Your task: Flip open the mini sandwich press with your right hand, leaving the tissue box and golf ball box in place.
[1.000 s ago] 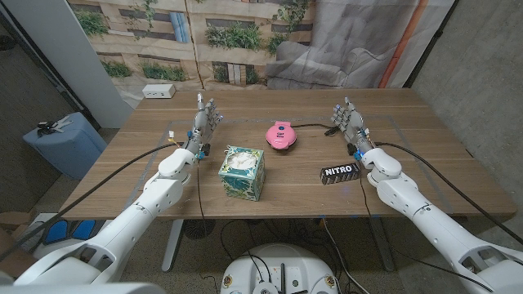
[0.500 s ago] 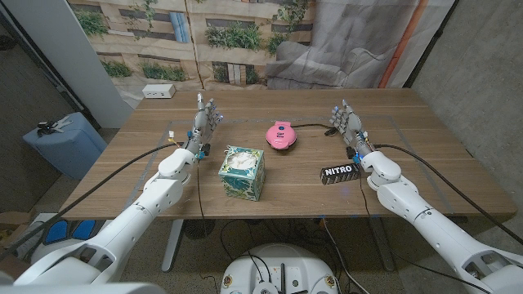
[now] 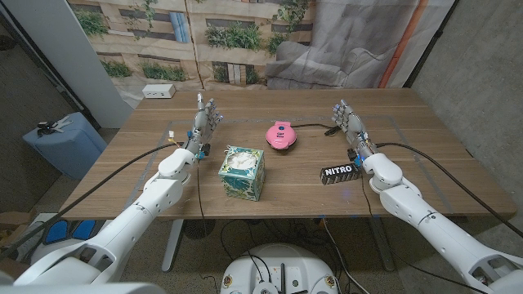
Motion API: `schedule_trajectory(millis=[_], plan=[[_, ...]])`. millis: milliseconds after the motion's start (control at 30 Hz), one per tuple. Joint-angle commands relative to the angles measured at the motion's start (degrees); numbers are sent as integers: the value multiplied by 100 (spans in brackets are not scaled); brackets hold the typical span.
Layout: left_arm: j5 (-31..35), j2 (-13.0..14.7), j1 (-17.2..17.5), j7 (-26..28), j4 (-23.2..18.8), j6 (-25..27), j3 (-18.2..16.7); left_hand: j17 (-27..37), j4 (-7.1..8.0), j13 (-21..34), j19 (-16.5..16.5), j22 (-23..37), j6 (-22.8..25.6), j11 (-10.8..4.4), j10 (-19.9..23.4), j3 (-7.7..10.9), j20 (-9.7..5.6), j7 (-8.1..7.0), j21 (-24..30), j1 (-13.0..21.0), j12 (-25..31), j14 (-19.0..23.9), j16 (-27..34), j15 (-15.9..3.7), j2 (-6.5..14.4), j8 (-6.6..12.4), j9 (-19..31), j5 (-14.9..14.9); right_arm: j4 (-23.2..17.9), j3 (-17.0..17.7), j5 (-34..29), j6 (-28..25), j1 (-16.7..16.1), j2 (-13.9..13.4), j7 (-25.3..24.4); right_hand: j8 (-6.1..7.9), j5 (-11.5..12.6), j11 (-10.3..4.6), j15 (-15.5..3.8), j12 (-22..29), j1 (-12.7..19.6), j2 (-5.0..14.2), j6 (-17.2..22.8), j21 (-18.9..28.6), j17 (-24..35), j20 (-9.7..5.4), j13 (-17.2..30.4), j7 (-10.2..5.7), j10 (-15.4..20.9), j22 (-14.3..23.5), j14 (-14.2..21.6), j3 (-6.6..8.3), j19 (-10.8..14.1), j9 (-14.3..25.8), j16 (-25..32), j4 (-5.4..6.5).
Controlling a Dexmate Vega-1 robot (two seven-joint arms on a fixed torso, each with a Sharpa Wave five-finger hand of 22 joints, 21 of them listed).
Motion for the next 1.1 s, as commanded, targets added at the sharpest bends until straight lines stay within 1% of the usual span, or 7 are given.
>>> schedule_trajectory(millis=[33,133,433,533,700,1033,1100], plan=[[0,0,-1,0,1,1,-1,17,4,11,18,13,-194,10,-26,-43,-19,-45,34,-1,36,-42,39,-212,298,29,24,25,-133,-191,-1063,42,8,-276,-417,-9,54,-5,-30,5,97,25,-87,-42,-32,-45,7,1,-75,26,-66,29,-10,23,14,-84],[0,0,-1,0,1,1,-1,17,4,11,20,13,-193,13,-23,-43,-18,-45,34,-1,37,-42,39,-211,298,29,24,25,-269,-278,-1509,-71,27,-413,-590,-13,54,-14,-42,-3,149,32,-130,-54,-62,-56,0,-12,-117,26,-101,57,-29,23,7,-130],[0,0,-1,0,0,1,-1,17,4,11,19,13,-195,9,-25,-43,-16,-45,34,-2,37,-45,38,-214,298,28,24,25,-605,-371,-2331,-160,-36,-566,-1040,-28,34,-50,-18,-30,297,-16,-303,-84,-178,-60,-21,-18,-320,27,-220,113,-109,25,0,-301],[0,1,-1,0,0,0,-1,17,4,11,18,13,-196,11,-25,-43,-17,-45,34,-2,37,-45,38,-207,298,28,24,25,-833,-402,-2656,-331,-92,-665,-1174,-27,30,-55,-13,-34,311,-27,-323,-89,-193,-58,-23,-23,-353,27,-240,116,-124,25,-2,-322],[0,1,0,1,-2,2,-1,17,4,11,20,13,-195,13,-18,-43,-22,-45,35,-2,40,-42,39,-210,298,28,24,25,-1158,-440,-3179,-696,-187,-763,-1458,-54,15,-71,4,-25,385,-63,-512,-95,-260,-63,-31,-45,-441,27,-294,139,-166,28,8,-416],[0,2,1,2,-6,4,-1,17,4,11,20,13,-196,19,-20,-43,-16,-45,34,-2,39,-40,40,-215,298,28,24,25,-1774,-589,-3865,-1529,-223,-1074,-1370,-35,-1,-44,47,-41,452,-80,-640,-113,-336,-33,-37,-23,-620,29,-438,163,-265,32,-8,-503],[0,3,1,3,-6,4,-1,17,4,11,21,13,-196,19,-20,-43,-17,-45,35,-2,39,-39,40,-212,298,28,24,25,-1905,-632,-3977,-1757,-222,-1125,-1300,-70,-10,-34,80,-22,515,-67,-891,-106,-389,-30,-37,-130,-685,30,-479,195,-296,36,11,-561]])
